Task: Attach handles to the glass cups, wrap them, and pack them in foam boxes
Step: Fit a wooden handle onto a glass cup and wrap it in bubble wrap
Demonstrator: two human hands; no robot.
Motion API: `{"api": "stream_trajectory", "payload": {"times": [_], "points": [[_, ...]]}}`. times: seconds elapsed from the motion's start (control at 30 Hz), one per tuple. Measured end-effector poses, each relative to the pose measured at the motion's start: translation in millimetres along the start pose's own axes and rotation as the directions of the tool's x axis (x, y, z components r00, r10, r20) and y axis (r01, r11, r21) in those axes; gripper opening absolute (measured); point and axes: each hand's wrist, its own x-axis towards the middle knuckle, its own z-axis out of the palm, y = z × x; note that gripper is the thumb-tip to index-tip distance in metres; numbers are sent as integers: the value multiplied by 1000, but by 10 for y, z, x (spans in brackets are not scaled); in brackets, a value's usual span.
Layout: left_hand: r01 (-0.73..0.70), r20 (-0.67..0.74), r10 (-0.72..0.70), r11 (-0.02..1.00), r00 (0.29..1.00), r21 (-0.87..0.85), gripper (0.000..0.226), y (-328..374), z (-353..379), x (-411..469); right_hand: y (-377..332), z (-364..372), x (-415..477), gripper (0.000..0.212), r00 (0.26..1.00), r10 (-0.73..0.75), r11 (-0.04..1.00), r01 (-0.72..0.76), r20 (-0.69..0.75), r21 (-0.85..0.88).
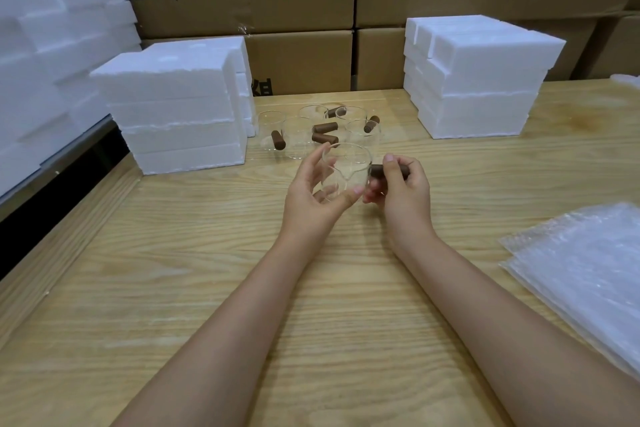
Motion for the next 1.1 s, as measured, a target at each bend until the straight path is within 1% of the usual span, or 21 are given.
{"api": "stream_trajectory", "payload": {"times": [0.13, 0.27, 0.37, 0.53, 0.73, 0.83, 0.97, 1.1], "points": [[-49, -3, 49, 997, 999, 67, 73, 2, 8, 2, 29, 16, 24, 14, 991, 135, 988, -133, -19, 84], [-85, 1, 85, 994, 996, 66, 73, -4, 12, 4, 13, 11, 40, 11, 975, 217, 966, -208, -46, 154], [-108, 8, 107, 992, 994, 65, 72, -4, 21, -4, -5, 4, 52, 9, 965, 261, 949, -252, -26, 190], [-137, 30, 135, 988, 990, 72, 72, 24, 17, -10, -13, -4, 44, 14, 971, 238, 939, -234, 19, 253], [-110, 34, 108, 992, 994, 55, 74, 12, 15, -24, -19, 4, 37, 21, 992, 117, 943, -129, 57, 307], [-116, 30, 115, 992, 993, 48, 73, 1, 12, -16, -10, -3, 37, 23, 993, 86, 945, -107, 81, 310], [-120, 27, 119, 990, 993, 69, 69, 5, 2, -5, -2, -8, 50, 24, 989, 135, 943, -148, 62, 298], [-134, 10, 134, 985, 991, 111, 71, 10, -12, -6, -2, -24, 70, 19, 977, 213, 952, -212, 20, 219]]}}
